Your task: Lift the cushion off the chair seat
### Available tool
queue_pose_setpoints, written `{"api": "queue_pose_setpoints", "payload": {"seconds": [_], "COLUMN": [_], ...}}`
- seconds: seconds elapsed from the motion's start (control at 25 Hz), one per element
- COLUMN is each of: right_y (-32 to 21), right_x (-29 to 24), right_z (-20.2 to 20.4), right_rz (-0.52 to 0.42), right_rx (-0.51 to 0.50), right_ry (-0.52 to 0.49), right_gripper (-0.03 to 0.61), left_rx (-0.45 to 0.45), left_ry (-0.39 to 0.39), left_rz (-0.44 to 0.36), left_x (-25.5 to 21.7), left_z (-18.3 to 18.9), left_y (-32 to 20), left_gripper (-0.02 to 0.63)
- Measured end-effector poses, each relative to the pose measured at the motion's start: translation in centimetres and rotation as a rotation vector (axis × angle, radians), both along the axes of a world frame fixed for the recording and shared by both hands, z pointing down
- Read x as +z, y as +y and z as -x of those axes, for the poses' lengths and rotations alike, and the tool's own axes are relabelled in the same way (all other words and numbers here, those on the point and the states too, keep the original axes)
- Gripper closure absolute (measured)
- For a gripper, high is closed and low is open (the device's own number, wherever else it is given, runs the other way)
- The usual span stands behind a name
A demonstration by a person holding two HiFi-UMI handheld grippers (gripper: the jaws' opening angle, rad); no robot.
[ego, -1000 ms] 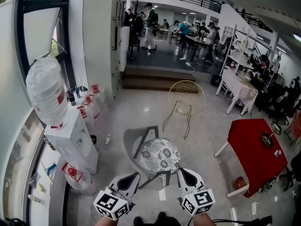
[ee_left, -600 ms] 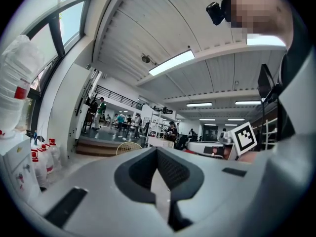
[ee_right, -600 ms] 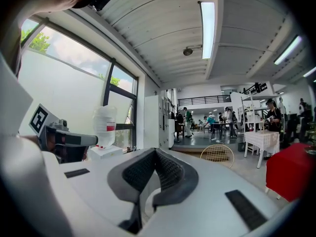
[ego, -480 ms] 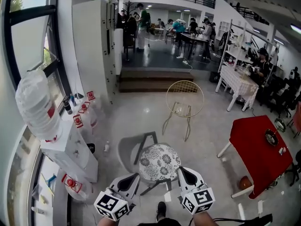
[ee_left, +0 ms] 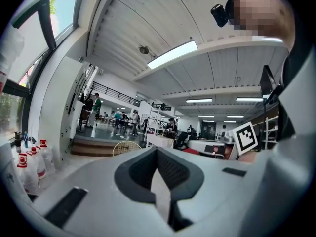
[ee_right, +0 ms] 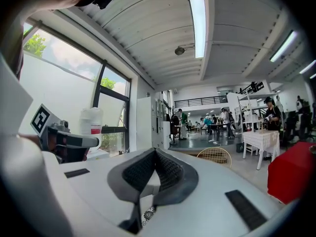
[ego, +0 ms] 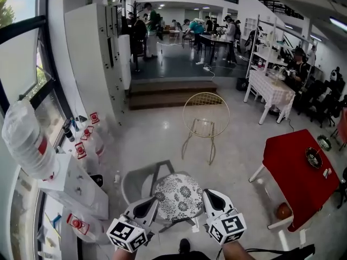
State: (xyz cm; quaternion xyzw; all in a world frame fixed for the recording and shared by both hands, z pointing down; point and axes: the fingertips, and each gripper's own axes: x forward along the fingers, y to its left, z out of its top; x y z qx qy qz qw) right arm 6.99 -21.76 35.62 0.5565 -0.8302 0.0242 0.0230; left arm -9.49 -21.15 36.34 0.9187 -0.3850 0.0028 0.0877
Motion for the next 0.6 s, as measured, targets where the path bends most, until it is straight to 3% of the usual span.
{"api": "queue_pose_setpoints", "payload": {"seconds": [0.6], "right_y": [-7.1], "right_x": [0.8], "right_z": [-7.3], "right_rz": [-0.015], "right_rx": [0.008], "right_ry": [-0.029], "right_gripper": [0.571], "left_rx": [0.022], "left_ry": [-0.052], "left_rz": [0.017], "left_x": [1.0], "left_z": [-7.3], "left_y": [-7.8], "left_gripper": [0.609]}}
